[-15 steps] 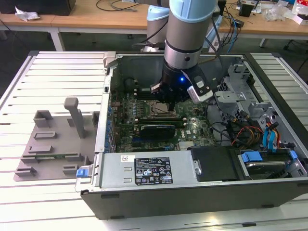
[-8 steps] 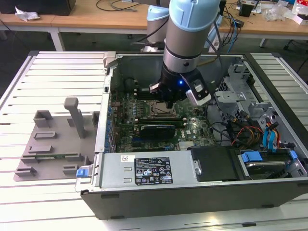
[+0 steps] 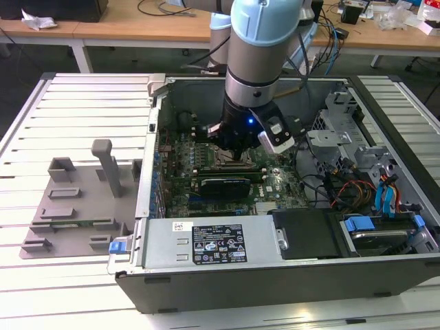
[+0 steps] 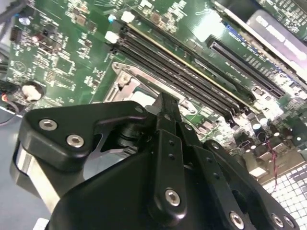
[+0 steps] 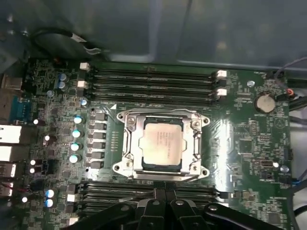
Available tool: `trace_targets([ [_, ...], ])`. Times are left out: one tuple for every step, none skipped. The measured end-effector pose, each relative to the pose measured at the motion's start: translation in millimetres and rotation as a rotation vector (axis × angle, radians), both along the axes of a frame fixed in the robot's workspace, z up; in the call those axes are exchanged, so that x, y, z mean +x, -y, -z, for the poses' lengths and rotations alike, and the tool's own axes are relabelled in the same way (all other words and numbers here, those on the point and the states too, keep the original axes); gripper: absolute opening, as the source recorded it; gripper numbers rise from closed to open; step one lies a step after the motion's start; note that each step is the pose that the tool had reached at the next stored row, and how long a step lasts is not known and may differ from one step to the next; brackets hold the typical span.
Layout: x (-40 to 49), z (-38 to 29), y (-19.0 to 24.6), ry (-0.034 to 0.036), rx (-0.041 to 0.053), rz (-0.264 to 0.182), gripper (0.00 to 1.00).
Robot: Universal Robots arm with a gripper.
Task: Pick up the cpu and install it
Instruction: 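Install the second cpu locking lever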
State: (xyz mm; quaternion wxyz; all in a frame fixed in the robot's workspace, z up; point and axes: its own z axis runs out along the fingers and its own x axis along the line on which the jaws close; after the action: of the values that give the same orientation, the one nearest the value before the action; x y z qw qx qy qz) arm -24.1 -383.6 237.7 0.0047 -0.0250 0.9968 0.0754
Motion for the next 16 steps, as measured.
trace_targets([
  [-2.1, 1.0, 0.1, 0.0001, 0.0, 0.0, 0.11],
  [-5.6, 2.7, 0.4, 0.0, -0.0002, 0.0, 0.11],
  [-8.1, 4.0, 0.8, 0.0, -0.0002, 0.0, 0.11],
  [-12.0, 6.1, 1.7, 0.0, -0.0001, 0.0, 0.11],
  [-14.5, 8.2, 2.1, 0.0001, 0.0, 0.0, 0.11],
  [-17.1, 9.9, 2.2, 0.0, -0.0002, 0.0, 0.11],
  [-22.6, 12.9, 2.2, 0.0, -0.0001, 0.0, 0.11],
  [-27.6, 15.7, 2.2, 0.0, -0.0002, 0.0, 0.11],
  [-31.3, 18.5, 2.2, 0.0, -0.0002, 0.0, 0.11],
  [-33.8, 20.8, 2.2, 0.0, -0.0001, 0.0, 0.11],
  [-36.3, 22.5, 2.2, 0.0, -0.0001, 0.0, 0.11],
  [-43.6, 25.8, 2.2, -0.0001, -0.0002, 0.0, 0.11],
  [-45.4, 26.7, 2.2, 0.0, 0.0002, 0.0, 0.11],
  [-46.9, 28.6, 1.9, 0.0, 0.0009, 0.0, 0.11],
  [-47.0, 30.4, 0.2, -0.0001, 0.0017, -0.002, 0.11],
  [-47.0, 31.1, -0.5, 0.0, 0.0021, -0.003, 0.11],
])
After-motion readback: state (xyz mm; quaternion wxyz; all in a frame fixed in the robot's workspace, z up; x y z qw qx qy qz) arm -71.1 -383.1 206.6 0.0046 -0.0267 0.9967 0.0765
